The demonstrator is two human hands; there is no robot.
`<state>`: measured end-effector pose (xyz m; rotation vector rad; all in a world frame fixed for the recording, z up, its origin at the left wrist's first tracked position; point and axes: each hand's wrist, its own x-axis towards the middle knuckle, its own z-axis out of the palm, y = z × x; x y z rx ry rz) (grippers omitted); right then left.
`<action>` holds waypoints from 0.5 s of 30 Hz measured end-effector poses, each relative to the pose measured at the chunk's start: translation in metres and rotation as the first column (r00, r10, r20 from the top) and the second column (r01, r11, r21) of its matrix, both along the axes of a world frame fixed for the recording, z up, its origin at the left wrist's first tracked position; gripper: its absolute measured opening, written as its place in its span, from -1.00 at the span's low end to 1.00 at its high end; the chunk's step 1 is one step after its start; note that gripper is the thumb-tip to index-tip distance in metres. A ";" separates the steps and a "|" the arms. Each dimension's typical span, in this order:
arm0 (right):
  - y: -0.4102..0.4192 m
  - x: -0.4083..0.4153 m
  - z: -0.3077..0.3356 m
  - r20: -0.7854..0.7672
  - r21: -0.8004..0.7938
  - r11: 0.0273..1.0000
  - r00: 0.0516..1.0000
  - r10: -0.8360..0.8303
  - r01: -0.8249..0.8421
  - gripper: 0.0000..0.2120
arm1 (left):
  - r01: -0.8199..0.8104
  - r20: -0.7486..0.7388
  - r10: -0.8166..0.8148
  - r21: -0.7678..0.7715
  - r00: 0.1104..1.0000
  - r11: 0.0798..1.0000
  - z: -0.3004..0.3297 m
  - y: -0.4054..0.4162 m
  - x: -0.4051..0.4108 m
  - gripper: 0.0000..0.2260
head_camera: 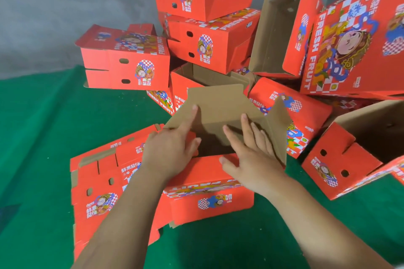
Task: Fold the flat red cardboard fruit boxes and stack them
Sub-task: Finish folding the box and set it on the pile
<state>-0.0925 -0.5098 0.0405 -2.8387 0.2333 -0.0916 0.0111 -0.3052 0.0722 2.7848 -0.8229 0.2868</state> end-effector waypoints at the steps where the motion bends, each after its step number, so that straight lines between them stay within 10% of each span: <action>1: 0.000 -0.002 0.002 0.057 -0.017 1.000 0.998 -0.003 0.004 -0.18 | -0.011 0.003 0.011 -0.024 1.000 1.000 0.002 -0.003 0.004 -0.28; 8: -0.002 -0.024 -0.005 0.422 0.288 0.882 0.778 -0.466 0.373 0.24 | -0.118 -0.014 0.118 -0.184 0.993 0.976 -0.003 -0.011 0.002 -0.17; 11: -0.014 -0.028 -0.013 0.350 0.434 0.884 0.871 -0.344 0.175 0.11 | -0.126 0.013 0.133 -0.221 0.991 0.967 -0.004 -0.015 0.001 -0.19; 15: -0.016 -0.028 -0.024 0.276 0.154 0.969 0.933 -0.231 0.194 -0.36 | -0.150 -0.008 0.153 -0.257 0.988 0.955 -0.006 -0.019 0.007 -0.24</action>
